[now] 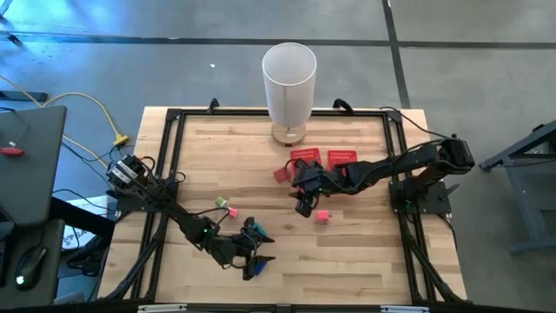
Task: Pick & Place Office items
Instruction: Put the red charger adapter into the right red bin
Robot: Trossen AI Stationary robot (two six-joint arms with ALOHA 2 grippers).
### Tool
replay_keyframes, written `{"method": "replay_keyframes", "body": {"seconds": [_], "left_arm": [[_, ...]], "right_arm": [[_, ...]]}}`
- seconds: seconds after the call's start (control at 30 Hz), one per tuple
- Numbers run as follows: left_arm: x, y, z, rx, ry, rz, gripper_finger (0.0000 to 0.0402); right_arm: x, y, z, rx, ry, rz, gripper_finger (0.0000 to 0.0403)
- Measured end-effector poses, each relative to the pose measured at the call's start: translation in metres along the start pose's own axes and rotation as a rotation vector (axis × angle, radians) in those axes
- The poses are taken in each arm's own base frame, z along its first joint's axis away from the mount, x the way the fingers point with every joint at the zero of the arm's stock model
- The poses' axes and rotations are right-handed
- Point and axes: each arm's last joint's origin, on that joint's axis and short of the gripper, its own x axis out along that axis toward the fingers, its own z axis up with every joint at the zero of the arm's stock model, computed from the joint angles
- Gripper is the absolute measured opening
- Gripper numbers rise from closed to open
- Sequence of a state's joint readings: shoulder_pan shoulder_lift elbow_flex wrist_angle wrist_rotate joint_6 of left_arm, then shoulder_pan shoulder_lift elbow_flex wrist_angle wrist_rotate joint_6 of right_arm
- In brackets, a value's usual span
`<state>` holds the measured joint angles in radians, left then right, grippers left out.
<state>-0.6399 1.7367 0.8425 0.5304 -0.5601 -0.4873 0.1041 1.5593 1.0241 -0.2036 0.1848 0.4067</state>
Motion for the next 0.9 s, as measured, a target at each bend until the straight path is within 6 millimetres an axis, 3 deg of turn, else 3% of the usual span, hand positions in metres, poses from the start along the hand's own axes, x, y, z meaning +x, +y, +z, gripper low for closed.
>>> {"method": "replay_keyframes", "body": {"seconds": [0.4,0.8,0.9], "left_arm": [[0.000,0.001,-0.001,0.007,0.009,0.004,0.0242],[0.000,0.001,-0.003,0.017,0.023,0.012,0.0242],[0.000,0.001,-0.003,0.017,0.024,0.012,0.0242]], "right_arm": [[-0.002,0.012,0.006,-0.129,-0.102,0.036,0.0156],[-0.005,0.024,0.005,-0.210,-0.133,0.076,0.0310],[-0.006,0.030,0.004,-0.316,-0.147,0.122,0.0341]]}}
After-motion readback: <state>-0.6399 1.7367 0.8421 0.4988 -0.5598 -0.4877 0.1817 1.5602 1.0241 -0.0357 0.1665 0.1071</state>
